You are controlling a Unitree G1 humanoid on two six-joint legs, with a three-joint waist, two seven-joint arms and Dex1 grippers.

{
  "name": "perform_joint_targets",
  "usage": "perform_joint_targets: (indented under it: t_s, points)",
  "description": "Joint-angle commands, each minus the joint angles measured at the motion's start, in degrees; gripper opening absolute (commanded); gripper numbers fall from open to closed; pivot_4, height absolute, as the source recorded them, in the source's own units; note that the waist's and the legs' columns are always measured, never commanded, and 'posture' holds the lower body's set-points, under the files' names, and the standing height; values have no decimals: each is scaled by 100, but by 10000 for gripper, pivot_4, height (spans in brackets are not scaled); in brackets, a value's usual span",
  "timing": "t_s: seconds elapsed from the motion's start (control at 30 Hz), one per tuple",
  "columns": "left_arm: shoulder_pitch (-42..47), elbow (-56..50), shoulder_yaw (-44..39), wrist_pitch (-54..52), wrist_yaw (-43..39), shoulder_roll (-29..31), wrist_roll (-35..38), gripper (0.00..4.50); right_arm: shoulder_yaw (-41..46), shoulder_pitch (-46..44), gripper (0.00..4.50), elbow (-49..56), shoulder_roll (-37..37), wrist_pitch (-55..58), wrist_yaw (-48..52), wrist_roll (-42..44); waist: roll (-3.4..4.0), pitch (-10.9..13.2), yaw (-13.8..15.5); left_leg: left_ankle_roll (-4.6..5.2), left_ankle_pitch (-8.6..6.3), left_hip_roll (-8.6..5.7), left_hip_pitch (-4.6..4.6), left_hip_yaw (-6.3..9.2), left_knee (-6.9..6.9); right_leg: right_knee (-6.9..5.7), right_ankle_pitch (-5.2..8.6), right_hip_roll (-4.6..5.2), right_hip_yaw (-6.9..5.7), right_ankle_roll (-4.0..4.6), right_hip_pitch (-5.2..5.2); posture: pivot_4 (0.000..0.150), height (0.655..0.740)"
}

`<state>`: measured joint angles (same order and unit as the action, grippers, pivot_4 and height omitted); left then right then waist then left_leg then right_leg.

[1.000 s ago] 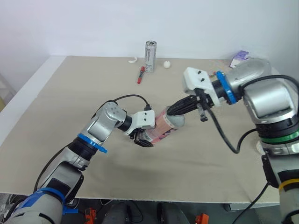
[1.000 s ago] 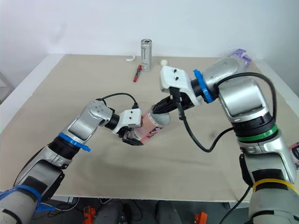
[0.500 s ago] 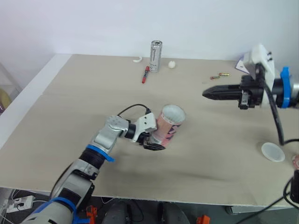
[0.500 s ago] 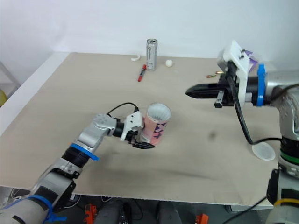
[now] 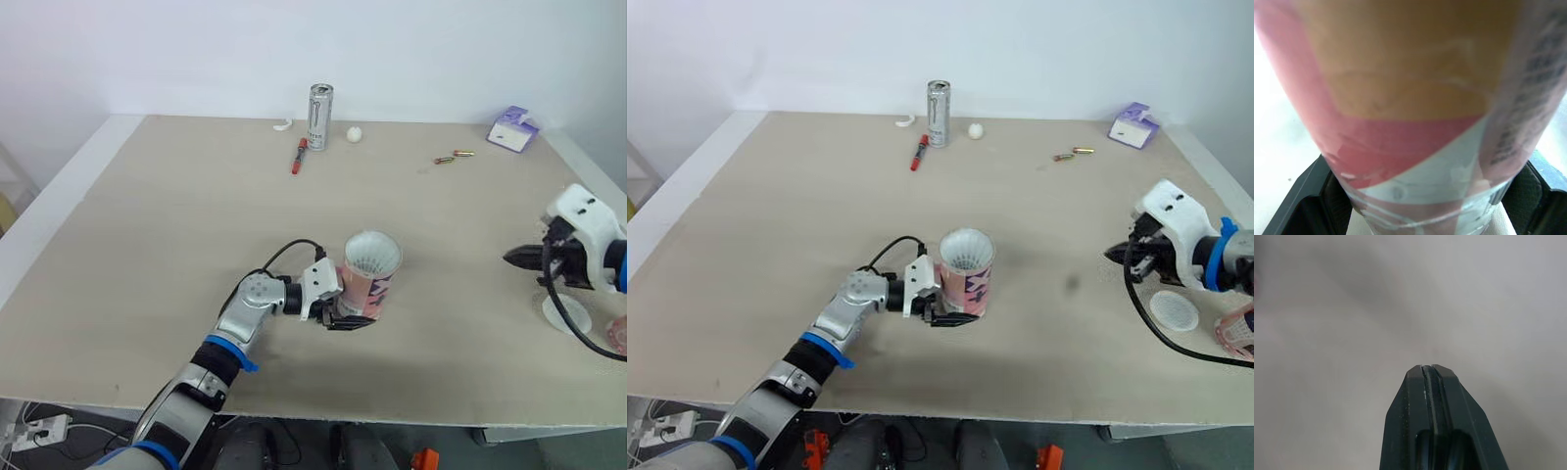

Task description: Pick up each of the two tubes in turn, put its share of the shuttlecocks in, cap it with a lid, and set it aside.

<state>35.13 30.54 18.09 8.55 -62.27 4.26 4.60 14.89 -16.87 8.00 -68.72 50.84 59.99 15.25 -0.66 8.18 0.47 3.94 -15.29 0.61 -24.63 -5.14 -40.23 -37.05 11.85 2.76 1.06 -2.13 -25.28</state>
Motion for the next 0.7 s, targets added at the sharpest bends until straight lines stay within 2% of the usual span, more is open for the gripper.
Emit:
perform_joint_targets:
  t_s: [0.03, 0.07, 0.13, 0.33, 0.37, 0.7]
  points:
    - [-18, -180, 25, 81, 8, -1, 23, 37106, 233, 157, 627, -337, -288, -166, -63, -128, 0, 0, 1, 3, 2, 1, 1, 0, 0, 0, 0, -2, 0, 0, 1, 1500, 7400]
    - [-35, -206, 38, 77, -6, 18, 20, 37106, 241, 232, 6953, -412, -337, -143, -63, -135, 1, 0, 0, 6, 3, 1, 1, 0, 0, 0, -1, -3, 0, -1, 1, 1500, 7400]
    - [-65, -254, 60, 58, -32, 48, 19, 37106, 297, 387, 13682, -520, -409, -23, -25, -84, 0, 0, 0, 8, 5, 2, 1, 0, 0, 0, -1, -5, 0, -1, 1, 1500, 7400]
    - [-188, -354, 152, -43, -152, 164, 23, 37106, 607, 1012, 43057, -594, -484, 267, 24, 10, 3, -1, 1, 8, 4, 5, 3, 1, 0, 0, 0, -10, 1, 0, 3, 1500, 7400]
    - [-197, -348, 160, -93, -171, 172, 33, 37106, 645, 1082, 44828, -601, -478, 227, 10, 5, 4, -2, 1, 8, 4, 5, 3, 1, 0, 0, 0, -10, 2, -1, 3, 1500, 7400]
    - [-192, -66, 201, -251, -320, 215, 37, 37106, 440, 1333, 44828, -808, -392, 25, -61, -22, 5, -3, 0, 9, 5, 5, 28, 0, 0, 0, 0, -17, 6, -6, 25, 1500, 7400]
